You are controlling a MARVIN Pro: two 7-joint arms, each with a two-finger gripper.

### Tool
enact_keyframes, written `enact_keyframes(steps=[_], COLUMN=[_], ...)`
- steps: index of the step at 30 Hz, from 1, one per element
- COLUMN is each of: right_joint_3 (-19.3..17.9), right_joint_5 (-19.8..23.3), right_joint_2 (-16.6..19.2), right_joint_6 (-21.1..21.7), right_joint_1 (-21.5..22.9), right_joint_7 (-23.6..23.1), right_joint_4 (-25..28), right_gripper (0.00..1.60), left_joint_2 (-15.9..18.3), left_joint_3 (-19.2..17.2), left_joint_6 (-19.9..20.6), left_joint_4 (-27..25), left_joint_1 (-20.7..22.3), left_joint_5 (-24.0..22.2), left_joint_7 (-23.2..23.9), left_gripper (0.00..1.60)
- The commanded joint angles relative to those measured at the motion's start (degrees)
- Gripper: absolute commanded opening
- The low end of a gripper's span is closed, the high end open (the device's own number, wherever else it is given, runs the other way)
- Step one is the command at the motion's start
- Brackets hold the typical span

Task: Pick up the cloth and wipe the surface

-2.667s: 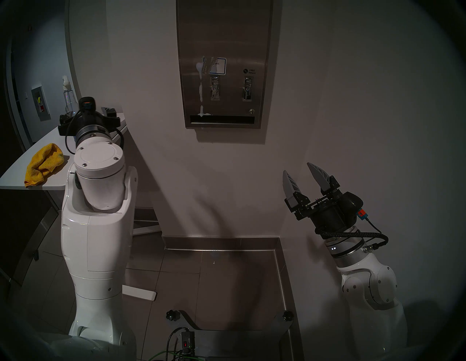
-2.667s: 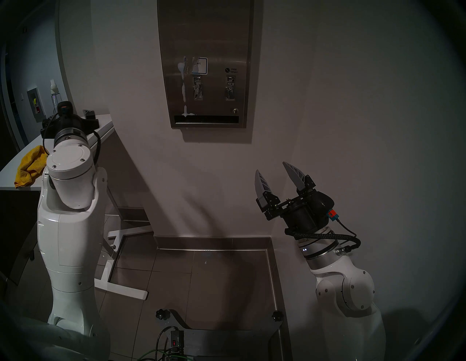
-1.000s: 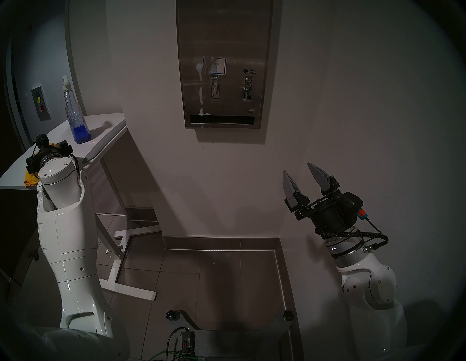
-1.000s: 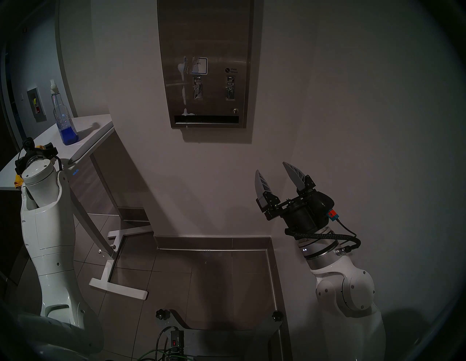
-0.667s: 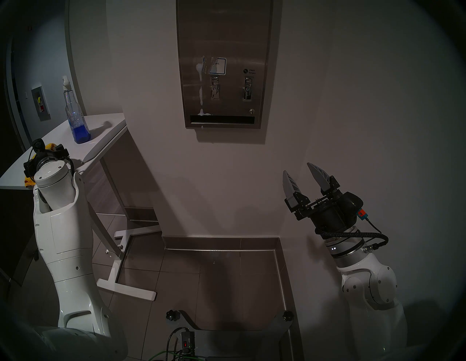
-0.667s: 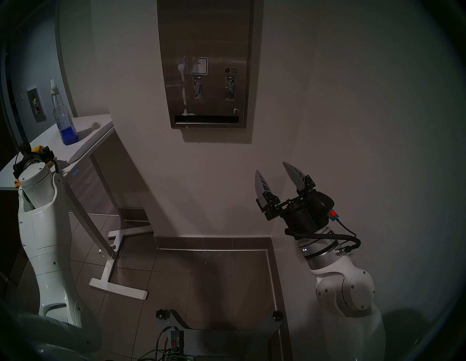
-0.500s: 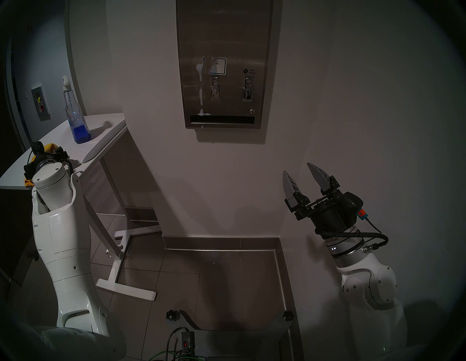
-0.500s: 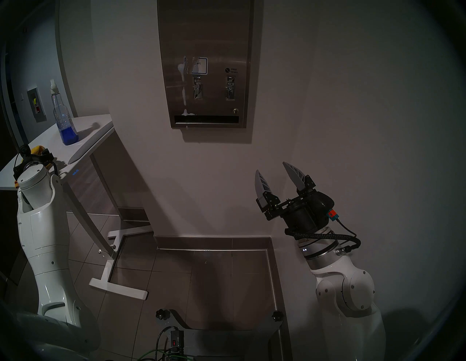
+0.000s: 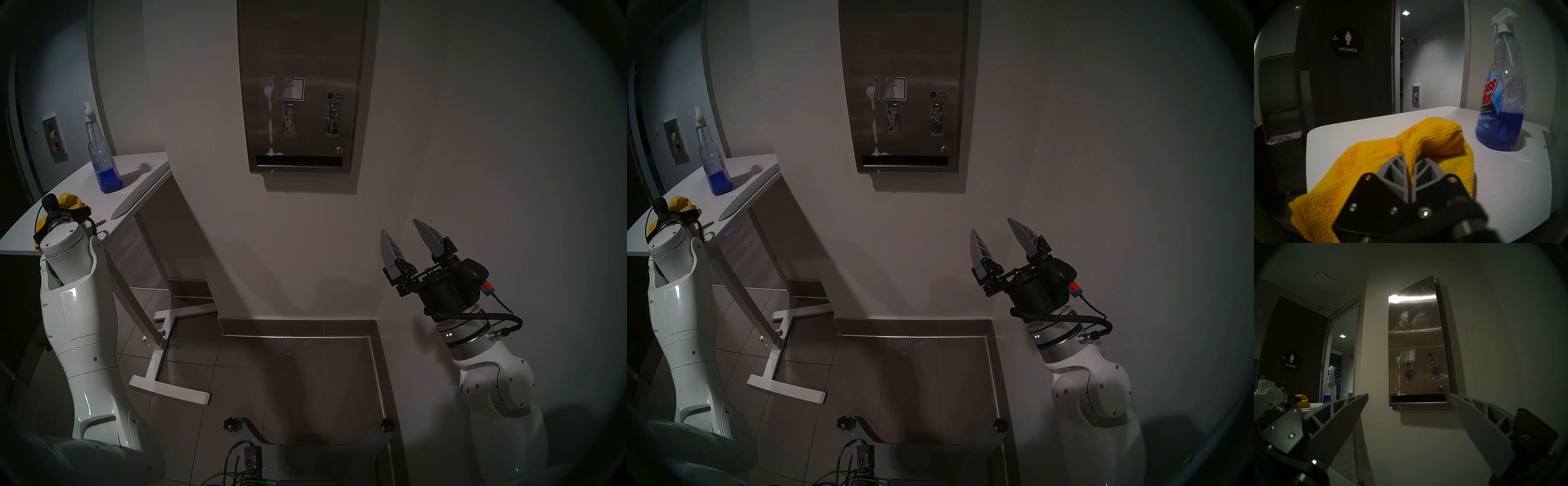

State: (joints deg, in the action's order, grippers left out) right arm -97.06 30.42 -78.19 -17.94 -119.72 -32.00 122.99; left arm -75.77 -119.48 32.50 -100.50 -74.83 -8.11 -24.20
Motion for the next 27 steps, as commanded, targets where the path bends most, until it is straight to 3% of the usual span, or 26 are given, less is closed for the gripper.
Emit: enact_keyframes(steps=[1,8,13,14,15,17,18,19,20,27], right_joint_3=[0.1,0.1,0.1,0.1,0.1,0.1,0.1,0.1,0.1,0.1], right_joint_5=[0.1,0.1,0.1,0.1,0.1,0.1,0.1,0.1,0.1,0.1], right_joint_2=[0.0,0.0,0.0,0.0,0.0,0.0,0.0,0.0,0.0,0.0], right_joint_6=[-0.3,-0.3,-0.3,-0.3,-0.3,-0.3,-0.3,-0.3,-0.3,-0.3], right_joint_1=[0.6,0.6,0.7,0.7,0.6,0.7,0.7,0.7,0.7,0.6], right_joint_7=[-0.2,-0.2,-0.2,-0.3,-0.3,-0.3,-0.3,-0.3,-0.3,-0.3], right_joint_4=[1.6,1.4,1.4,1.4,1.4,1.4,1.4,1.4,1.4,1.5], right_gripper=[1.60,1.60,1.60,1.60,1.60,1.60,1.60,1.60,1.60,1.60], left_joint_2=[2.0,4.0,3.1,3.4,2.7,2.3,1.8,2.1,1.5,1.3], left_joint_3=[2.7,7.3,9.7,10.6,10.9,11.8,12.3,13.7,14.2,18.4], left_joint_6=[-2.6,-5.2,-4.9,-5.7,-4.9,-5.2,-4.3,-5.6,-4.7,-3.9], left_joint_4=[-5.7,-9.3,-13.8,-12.8,-15.2,-14.8,-17.1,-15.2,-17.7,-21.9], left_joint_1=[2.7,5.4,5.4,6.0,4.9,5.5,4.3,5.3,4.1,2.8], left_joint_5=[0.1,0.4,-1.5,-1.6,-2.4,-3.2,-3.8,-4.2,-4.6,-7.5], left_joint_7=[2.0,4.3,6.9,7.8,8.7,9.6,10.3,11.4,11.8,16.5], left_gripper=[0.00,0.00,0.00,0.00,0.00,0.00,0.00,0.00,0.00,0.00])
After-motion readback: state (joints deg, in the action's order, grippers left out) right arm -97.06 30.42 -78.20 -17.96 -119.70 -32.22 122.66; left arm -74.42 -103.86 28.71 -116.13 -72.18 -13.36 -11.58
